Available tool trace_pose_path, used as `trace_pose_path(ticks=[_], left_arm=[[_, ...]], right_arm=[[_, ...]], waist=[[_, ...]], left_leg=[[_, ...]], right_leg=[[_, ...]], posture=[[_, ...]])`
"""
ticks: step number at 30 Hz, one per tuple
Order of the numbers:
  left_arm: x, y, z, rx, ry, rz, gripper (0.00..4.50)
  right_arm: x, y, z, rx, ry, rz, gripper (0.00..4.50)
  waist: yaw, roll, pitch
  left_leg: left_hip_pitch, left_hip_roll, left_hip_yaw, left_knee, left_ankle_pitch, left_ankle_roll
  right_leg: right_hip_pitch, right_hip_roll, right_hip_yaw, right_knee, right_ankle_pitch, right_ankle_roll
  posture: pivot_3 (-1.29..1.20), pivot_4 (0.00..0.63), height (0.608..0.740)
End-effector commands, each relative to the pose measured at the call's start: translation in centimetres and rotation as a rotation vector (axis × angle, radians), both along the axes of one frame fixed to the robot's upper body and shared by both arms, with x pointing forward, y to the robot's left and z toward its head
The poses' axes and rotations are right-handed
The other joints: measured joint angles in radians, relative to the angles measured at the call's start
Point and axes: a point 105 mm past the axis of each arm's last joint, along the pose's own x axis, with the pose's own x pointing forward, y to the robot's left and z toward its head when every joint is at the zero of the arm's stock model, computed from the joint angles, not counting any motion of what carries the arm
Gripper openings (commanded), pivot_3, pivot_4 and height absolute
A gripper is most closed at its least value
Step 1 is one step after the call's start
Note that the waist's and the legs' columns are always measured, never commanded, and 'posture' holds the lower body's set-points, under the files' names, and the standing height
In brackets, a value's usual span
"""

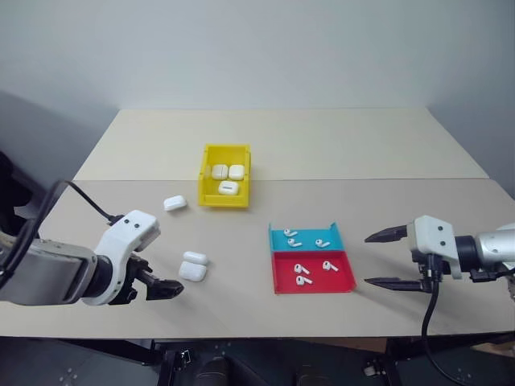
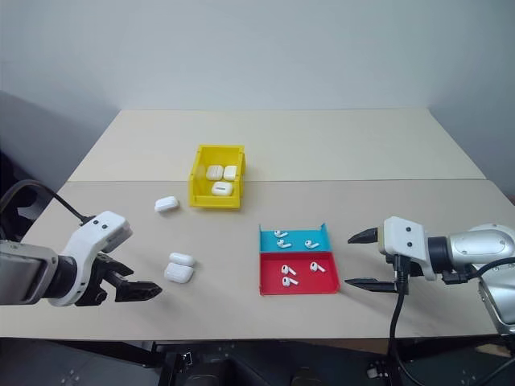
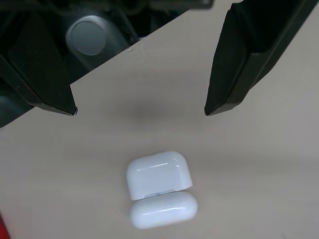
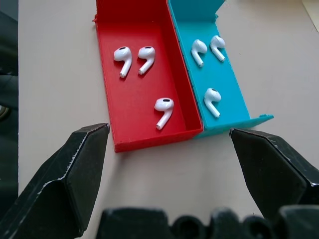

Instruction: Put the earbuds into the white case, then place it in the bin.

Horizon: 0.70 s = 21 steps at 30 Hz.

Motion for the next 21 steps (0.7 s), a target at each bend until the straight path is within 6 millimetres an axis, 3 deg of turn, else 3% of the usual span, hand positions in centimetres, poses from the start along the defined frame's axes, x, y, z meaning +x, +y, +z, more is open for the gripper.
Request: trace_pose_path(ticks=[1, 6, 21], left_arm=[[0.8, -0.1, 0.2, 0.007, -0.013, 0.012, 4.48], [2.6, -0.8, -0.2, 0.040, -0.020, 0.017, 4.48], [4.7, -1.8, -1.4, 0.077, 0.046, 0.019, 4.48]], right_arm=[[-0.5, 0.4, 0.8, 0.008, -0.055, -0.005, 4.50], [-1.0, 0.5, 0.1, 0.012, -0.057, -0.030, 4.50], [-1.2, 0.9, -0.4, 0.043, -0.084, -0.089, 4.50]], waist=[[0.001, 0.000, 0.000], [0.007, -0.001, 0.000], [0.001, -0.003, 0.000]], left_leg=[[0.000, 0.000, 0.000, 0.000, 0.000, 0.000], [0.000, 0.000, 0.000, 0.001, 0.000, 0.000], [0.000, -0.001, 0.000, 0.002, 0.000, 0.000]], right_leg=[[0.000, 0.000, 0.000, 0.000, 0.000, 0.000], [0.001, 0.000, 0.000, 0.000, 0.000, 0.001], [0.000, 0.000, 0.002, 0.000, 0.001, 0.001]], posture=[[0.00, 0.150, 0.740], [0.00, 0.150, 0.740], [0.00, 0.150, 0.740]])
